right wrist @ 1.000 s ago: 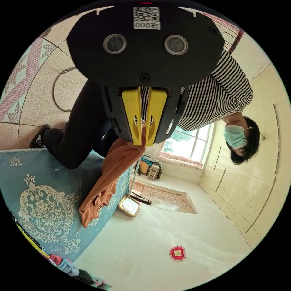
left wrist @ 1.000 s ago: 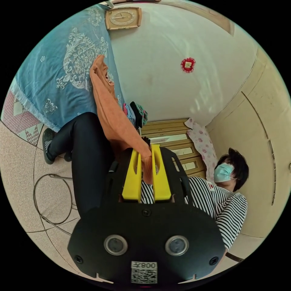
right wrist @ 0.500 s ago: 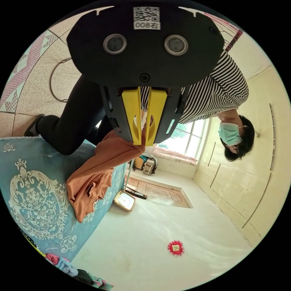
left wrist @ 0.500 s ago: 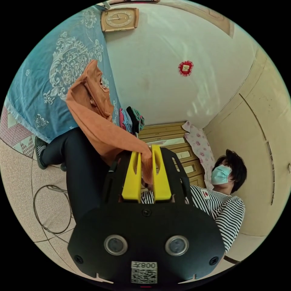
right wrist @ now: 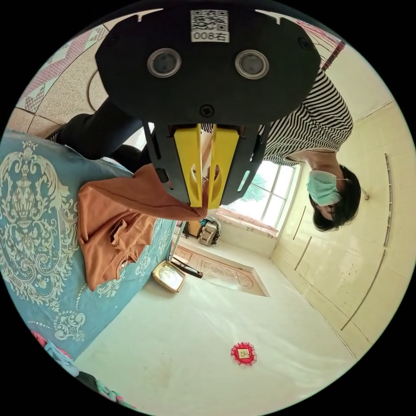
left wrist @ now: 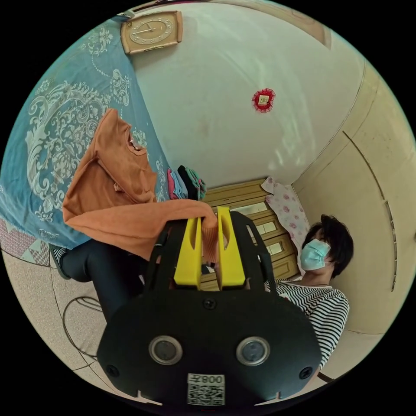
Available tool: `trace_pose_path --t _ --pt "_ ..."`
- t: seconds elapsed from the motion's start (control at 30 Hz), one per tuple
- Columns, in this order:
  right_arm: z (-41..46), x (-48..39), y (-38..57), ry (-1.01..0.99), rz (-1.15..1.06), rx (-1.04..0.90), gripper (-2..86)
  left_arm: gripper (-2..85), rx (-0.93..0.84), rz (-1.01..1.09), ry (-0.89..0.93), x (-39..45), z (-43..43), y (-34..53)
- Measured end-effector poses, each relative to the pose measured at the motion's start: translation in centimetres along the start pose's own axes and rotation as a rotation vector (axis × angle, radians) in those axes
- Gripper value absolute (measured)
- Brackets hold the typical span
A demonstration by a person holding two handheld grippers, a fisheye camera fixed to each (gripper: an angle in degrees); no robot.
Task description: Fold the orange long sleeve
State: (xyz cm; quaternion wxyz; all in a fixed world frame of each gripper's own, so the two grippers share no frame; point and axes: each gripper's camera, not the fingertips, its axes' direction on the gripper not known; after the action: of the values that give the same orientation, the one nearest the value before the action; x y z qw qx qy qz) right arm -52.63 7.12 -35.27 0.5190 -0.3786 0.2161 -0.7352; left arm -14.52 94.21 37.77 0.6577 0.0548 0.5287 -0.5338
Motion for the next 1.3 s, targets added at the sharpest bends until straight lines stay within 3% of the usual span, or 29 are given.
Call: trace_pose_path --t 0.4,0.77,1.3 --pt "5.1 16.3 -14.5 0.027 0.083 0.032 1.8 7.5 0.024 -0.035 -0.058 -4.8 7.0 -19.2" --pt "13.9 40.0 -30.0 0.119 0.319 0.037 1.9 7.8 0.147 -0.245 -0.245 -15.8 12.6 -35.8" --pt "20.9 58.2 -34.5 0.147 0.477 0.106 2.8 9.9 0.131 -0.251 -0.346 -21.9 16.2 -48.0"
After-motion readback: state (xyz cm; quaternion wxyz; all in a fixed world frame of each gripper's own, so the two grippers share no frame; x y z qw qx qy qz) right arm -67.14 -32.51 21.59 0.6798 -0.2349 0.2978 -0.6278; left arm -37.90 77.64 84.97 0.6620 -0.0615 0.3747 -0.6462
